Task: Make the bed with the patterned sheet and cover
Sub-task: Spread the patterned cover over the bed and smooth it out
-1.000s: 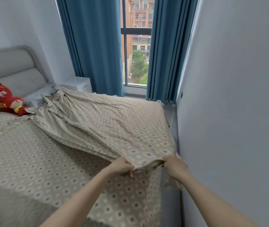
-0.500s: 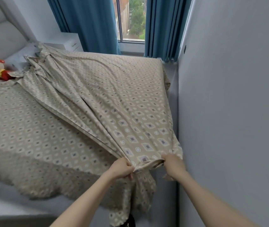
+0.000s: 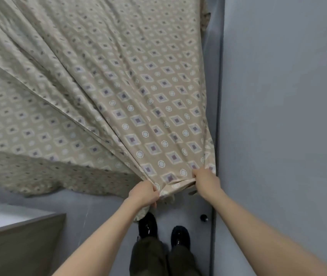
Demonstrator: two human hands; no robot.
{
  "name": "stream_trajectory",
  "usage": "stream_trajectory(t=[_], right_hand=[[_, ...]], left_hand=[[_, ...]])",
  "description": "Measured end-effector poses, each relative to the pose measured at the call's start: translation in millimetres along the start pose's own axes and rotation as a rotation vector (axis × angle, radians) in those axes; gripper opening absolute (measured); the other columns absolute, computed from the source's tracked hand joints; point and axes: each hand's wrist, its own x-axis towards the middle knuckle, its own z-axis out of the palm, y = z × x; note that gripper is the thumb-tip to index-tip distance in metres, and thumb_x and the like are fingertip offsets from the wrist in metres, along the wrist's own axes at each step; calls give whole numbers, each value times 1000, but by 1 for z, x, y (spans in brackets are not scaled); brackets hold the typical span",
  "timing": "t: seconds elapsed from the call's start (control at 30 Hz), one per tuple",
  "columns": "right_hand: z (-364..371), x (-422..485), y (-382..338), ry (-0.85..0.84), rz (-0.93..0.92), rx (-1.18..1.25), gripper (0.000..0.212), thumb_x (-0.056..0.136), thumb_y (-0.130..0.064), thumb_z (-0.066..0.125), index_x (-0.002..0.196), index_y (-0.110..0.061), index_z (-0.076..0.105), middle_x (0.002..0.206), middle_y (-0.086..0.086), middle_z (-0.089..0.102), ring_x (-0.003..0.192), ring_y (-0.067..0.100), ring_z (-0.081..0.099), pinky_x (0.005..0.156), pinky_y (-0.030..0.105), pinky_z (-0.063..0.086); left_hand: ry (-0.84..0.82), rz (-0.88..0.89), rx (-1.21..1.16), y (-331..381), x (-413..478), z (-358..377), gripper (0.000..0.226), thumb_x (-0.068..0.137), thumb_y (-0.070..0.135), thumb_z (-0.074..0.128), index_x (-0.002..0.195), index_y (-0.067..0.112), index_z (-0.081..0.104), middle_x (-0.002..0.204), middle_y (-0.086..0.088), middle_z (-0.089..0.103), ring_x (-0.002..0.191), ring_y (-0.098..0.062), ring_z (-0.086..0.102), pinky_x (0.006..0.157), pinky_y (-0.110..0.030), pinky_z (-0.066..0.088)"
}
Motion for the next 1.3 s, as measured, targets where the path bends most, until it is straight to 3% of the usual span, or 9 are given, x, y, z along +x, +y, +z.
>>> stream_trajectory(t=[0.13, 0.23, 0.33, 0.53, 0.67, 0.8, 1.1, 1.2, 1.3], right_hand=[[48, 29, 17, 30, -111, -100, 26, 90, -8, 36, 66, -17, 36, 84, 3, 46, 75, 20, 42, 65, 26, 36], [76, 43, 25, 85, -85, -138, 26, 90, -35, 37, 95, -19, 57, 100, 3, 55, 88, 23, 52, 65, 26, 38], [97, 65, 34, -46, -34, -75, 16, 93, -10, 42, 80, -17, 50, 97, 6, 50, 86, 23, 46, 69, 29, 42], [100, 62, 35, -324, 26, -80, 51, 93, -4, 40, 140, -22, 42, 141, 5, 44, 130, 24, 41, 100, 36, 43], [79, 45, 20, -270, 2, -12, 47, 95, -6, 36, 137, -23, 45, 141, 4, 46, 127, 23, 45, 97, 34, 43], [48, 31, -14, -175, -42, 118, 40, 92, -7, 37, 126, -19, 53, 130, 6, 56, 117, 23, 52, 93, 38, 48], [-15, 49, -137, -33, -141, 271, 36, 93, -9, 37, 120, -19, 58, 123, -1, 60, 111, 18, 56, 90, 35, 50], [-12, 72, -185, -23, -137, 304, 33, 94, -10, 37, 118, -18, 59, 121, 0, 62, 110, 18, 56, 93, 35, 47], [0, 99, -234, -27, -122, 347, 31, 94, -12, 39, 116, -20, 60, 119, -1, 63, 108, 17, 57, 93, 33, 47]], left_hand=[[-4, -40, -54, -19, 42, 26, 40, 85, 12, 44, 45, 17, 45, 48, 6, 59, 48, -6, 46, 61, -24, 45], [19, -51, -120, -36, 69, 47, 46, 91, 19, 45, 45, 17, 48, 52, 5, 61, 53, -8, 51, 72, -27, 49], [18, -71, -221, -50, 97, 62, 52, 93, 22, 48, 42, 22, 51, 63, 0, 69, 63, -12, 59, 77, -29, 50], [-48, -190, -352, -51, 108, 61, 18, 87, 33, 61, 93, 16, 60, 97, -4, 65, 89, -23, 60, 68, -26, 40], [-14, -292, -481, -62, 88, 36, 49, 89, 27, 57, 134, 11, 48, 123, -9, 58, 100, -25, 57, 70, -28, 43], [116, -345, -737, -74, 65, -11, 39, 95, 17, 50, 133, 9, 49, 113, -7, 54, 79, -17, 52, 62, -26, 42], [285, -391, -1023, -143, 58, -145, 40, 99, 10, 39, 139, 7, 40, 128, -13, 48, 98, -24, 49, 82, -33, 39], [370, -350, -998, -177, 76, -186, 48, 97, 6, 41, 144, 10, 34, 124, -13, 49, 98, -26, 50, 84, -34, 44], [438, -233, -596, -215, 97, -225, 57, 93, 5, 45, 147, 16, 29, 142, -13, 40, 119, -29, 48, 92, -34, 42]])
